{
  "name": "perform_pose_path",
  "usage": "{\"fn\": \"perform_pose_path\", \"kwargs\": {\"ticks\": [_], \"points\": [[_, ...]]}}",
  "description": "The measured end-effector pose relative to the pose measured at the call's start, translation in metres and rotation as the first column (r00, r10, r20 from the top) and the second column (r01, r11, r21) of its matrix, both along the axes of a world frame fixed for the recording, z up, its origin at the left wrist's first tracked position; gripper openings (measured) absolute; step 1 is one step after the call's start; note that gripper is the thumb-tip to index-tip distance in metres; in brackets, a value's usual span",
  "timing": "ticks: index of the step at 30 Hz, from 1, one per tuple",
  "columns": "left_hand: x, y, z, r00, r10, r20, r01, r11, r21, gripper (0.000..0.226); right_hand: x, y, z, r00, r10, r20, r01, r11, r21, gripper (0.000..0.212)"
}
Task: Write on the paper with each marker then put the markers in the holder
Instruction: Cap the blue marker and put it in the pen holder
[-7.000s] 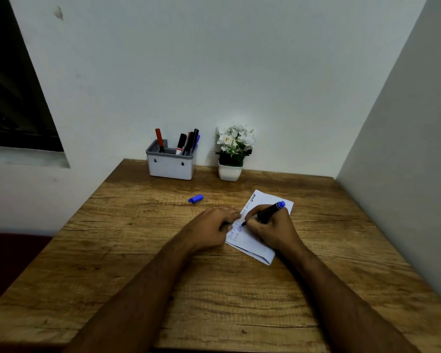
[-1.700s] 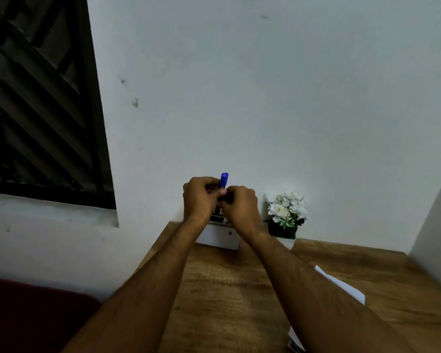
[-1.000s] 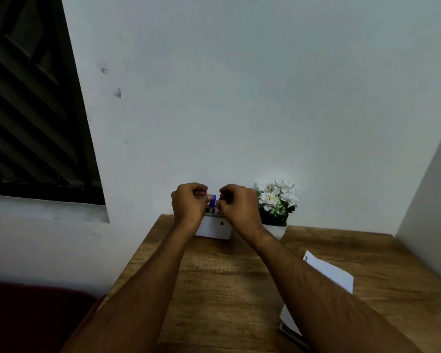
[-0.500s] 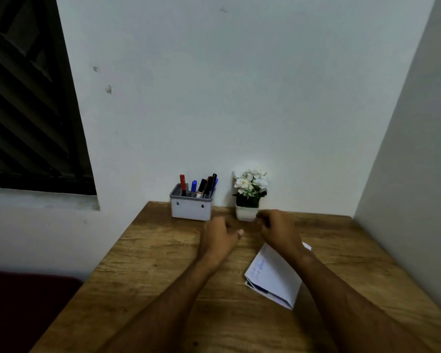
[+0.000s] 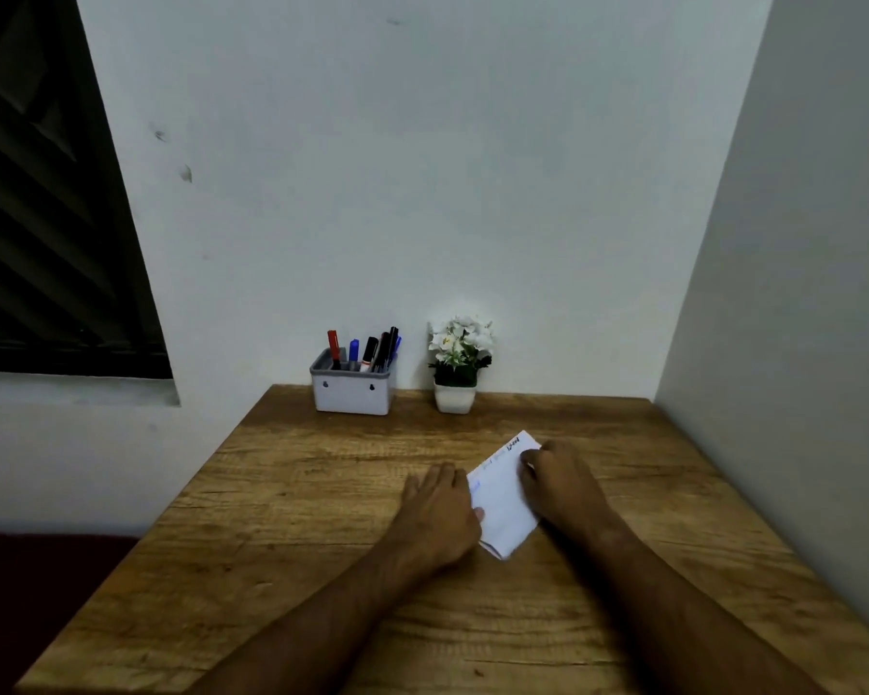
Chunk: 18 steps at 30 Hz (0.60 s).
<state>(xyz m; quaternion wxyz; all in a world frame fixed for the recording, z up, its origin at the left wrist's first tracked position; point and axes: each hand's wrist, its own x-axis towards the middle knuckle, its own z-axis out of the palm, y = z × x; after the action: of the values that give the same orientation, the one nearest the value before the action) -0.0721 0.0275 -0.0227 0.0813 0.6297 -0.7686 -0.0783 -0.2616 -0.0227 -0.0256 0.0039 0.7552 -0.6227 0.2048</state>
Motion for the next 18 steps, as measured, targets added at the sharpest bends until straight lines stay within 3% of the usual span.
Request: {"fn": "perform_pose_path", "kwargs": {"ticks": [8,18], "points": [[0.043,-0.027,0.005,0.994,0.103,-0.026,-0.104,0.995,-0.013,0.058,0.019,0.029,0.001,0.976,-0.165,-0.14,0.165,0.986,-0.007,0.036],[0.048,-0.029,0.006,0.982,0.17,-0.077,-0.176,0.981,-0.079,0.054,0.034,0.05,0.007,0.948,-0.262,-0.18,0.262,0.965,-0.025,0.042]]}}
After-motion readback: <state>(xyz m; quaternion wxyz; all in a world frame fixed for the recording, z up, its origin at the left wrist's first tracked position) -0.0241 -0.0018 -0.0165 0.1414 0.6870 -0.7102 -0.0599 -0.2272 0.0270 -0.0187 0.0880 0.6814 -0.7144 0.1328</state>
